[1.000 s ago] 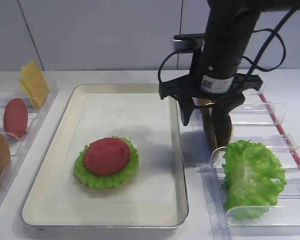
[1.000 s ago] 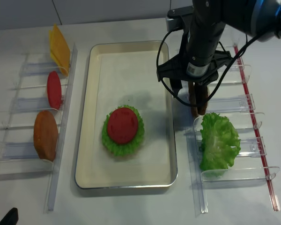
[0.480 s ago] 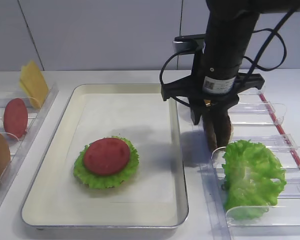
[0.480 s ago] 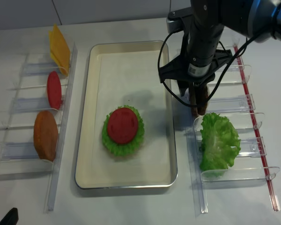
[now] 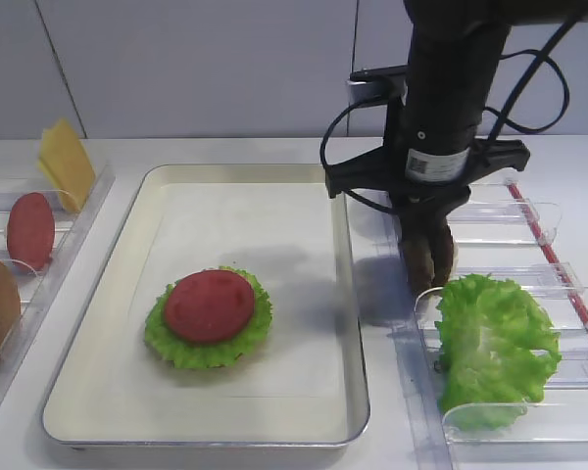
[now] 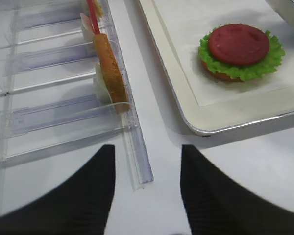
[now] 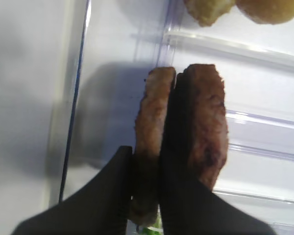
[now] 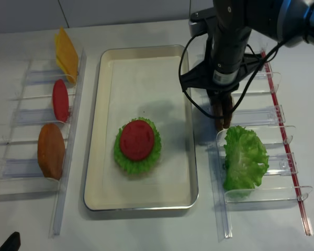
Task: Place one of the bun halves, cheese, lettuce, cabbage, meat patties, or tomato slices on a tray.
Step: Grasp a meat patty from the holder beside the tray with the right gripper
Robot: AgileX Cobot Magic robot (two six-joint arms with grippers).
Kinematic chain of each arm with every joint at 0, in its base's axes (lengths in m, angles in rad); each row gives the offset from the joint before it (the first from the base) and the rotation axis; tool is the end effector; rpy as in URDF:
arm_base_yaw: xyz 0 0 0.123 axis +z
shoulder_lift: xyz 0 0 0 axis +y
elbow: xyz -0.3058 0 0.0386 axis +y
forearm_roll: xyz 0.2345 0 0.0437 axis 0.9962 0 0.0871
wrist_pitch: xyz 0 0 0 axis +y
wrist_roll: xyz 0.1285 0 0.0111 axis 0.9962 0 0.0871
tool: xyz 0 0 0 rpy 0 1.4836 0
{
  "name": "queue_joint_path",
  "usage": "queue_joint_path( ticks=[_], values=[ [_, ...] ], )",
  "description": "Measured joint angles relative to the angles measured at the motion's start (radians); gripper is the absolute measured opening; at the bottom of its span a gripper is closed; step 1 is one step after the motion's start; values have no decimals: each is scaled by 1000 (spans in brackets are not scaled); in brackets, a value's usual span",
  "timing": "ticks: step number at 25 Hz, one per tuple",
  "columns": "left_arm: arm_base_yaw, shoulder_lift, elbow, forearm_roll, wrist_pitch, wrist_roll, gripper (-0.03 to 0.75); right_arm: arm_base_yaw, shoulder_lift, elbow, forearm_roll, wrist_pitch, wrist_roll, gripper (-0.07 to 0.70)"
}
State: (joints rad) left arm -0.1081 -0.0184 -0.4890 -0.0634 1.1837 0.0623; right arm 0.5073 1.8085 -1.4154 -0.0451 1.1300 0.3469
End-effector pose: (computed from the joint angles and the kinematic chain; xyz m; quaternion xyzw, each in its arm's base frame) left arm -0.0164 -0.0058 0.2365 0.0783 0.8780 -0.0423 0.4703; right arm 0.3173 0.1704 0.2339 -0.0881 0.9936 0.0088 0.0700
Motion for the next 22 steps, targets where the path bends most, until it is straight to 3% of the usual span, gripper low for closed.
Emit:
queue_joint_path(
  ticks=[22],
  values=[
    [0,0,0,0,0,0,293,0,6,-118,7,107,7,149]
  ],
)
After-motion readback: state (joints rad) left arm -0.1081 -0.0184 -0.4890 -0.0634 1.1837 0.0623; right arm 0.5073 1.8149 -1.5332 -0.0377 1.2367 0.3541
